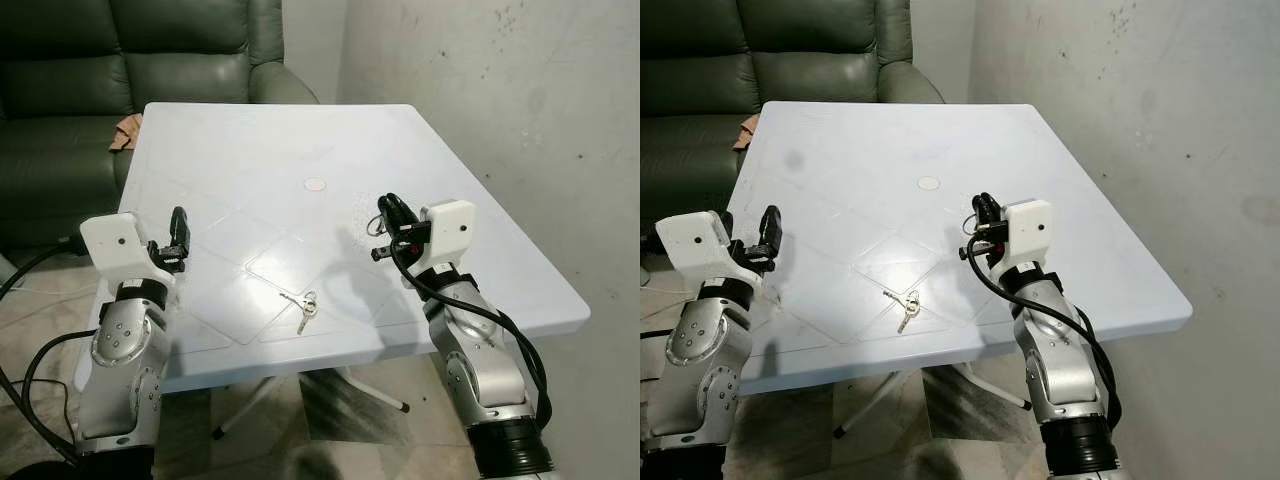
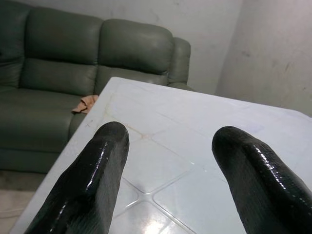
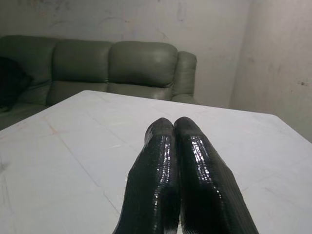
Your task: Hang keys on a hook
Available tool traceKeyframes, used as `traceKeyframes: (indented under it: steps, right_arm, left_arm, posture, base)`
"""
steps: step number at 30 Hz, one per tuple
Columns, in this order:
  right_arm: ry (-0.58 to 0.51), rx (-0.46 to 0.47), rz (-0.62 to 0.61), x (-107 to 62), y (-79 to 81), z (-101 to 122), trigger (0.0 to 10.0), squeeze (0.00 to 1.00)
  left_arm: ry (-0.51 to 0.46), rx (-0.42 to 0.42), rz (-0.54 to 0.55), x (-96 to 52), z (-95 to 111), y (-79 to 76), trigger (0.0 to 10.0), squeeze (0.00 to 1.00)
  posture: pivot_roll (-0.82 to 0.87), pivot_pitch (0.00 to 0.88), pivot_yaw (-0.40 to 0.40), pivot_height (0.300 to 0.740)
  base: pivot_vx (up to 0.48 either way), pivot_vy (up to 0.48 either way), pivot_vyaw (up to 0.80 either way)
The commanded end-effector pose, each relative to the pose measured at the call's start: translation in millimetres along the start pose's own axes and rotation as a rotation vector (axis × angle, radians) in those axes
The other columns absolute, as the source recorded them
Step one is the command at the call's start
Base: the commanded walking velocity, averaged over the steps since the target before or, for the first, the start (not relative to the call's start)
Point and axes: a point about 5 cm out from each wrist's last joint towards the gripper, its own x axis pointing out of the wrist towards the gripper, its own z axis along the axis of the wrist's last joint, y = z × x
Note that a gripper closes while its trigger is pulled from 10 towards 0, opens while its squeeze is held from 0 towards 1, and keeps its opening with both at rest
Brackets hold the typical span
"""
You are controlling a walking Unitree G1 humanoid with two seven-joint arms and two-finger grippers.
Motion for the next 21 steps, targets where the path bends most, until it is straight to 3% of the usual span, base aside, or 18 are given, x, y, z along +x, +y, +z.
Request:
traceKeyframes:
  steps: [1,5,21]
  right_arm:
    - [0.009,-0.005,-0.001,-0.9,-0.9,-1.2,10.0,0.0]
    - [0.013,-0.006,0.001,-1.3,-1.0,-1.4,10.0,0.0]
    - [0.025,-0.011,-0.004,-1.8,-2.5,-1.2,10.0,0.0]
  left_arm:
    - [0.006,-0.004,-0.002,1.6,0.3,-0.2,10.0,0.0]
    - [0.011,-0.004,0.014,0.5,-0.9,1.0,10.0,0.0]
    - [0.042,0.016,0.039,0.3,-4.6,1.2,10.0,0.0]
  posture:
    - [-0.09,0.0,-0.031,0.74]
    - [-0.09,0.004,-0.034,0.74]
    - [-0.1,0.023,-0.04,0.74]
  base:
    - [0.0,0.431,-0.78]
    - [0.0,0.464,-0.78]
    - [0.0,0.0,-0.78]
